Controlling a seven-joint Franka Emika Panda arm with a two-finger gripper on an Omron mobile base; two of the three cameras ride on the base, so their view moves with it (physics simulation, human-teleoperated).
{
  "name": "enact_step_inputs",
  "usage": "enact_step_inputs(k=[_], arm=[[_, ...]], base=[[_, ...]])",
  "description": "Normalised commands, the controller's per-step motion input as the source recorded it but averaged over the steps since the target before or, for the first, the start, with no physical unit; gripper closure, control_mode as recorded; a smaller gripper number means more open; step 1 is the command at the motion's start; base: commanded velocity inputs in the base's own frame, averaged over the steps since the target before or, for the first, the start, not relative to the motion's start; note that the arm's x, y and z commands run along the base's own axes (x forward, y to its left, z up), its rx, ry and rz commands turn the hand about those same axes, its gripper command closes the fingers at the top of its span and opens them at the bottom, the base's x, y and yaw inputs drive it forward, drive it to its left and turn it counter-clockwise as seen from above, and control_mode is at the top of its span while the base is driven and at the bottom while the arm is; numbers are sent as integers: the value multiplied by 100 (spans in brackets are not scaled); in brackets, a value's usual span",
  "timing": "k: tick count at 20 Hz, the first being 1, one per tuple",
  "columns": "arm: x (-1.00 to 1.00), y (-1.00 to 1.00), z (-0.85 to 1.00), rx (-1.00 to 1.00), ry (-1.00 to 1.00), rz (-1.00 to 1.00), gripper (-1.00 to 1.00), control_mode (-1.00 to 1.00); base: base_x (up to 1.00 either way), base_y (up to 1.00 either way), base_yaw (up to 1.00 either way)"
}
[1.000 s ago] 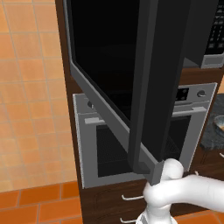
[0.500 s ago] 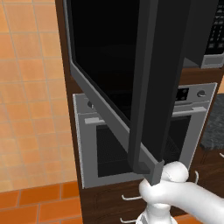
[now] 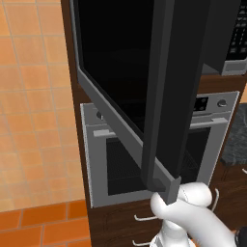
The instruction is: Open the microwave, place the bowl with waffle inside the microwave, then close the microwave door and turn it on.
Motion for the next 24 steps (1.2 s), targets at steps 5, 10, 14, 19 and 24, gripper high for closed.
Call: enact_step_inputs(k=[5,10,14,19,24], arm=[[0,100,93,-14,-25,49,100,-100],[-7,100,97,-23,-28,46,100,-100],[-4,100,83,-30,-27,28,100,-100],[26,100,72,-31,-19,0,100,-100],[78,100,51,-38,5,-24,100,-100]], base=[[0,0,0],[0,0,0],[0,0,0],[0,0,0],[0,0,0]])
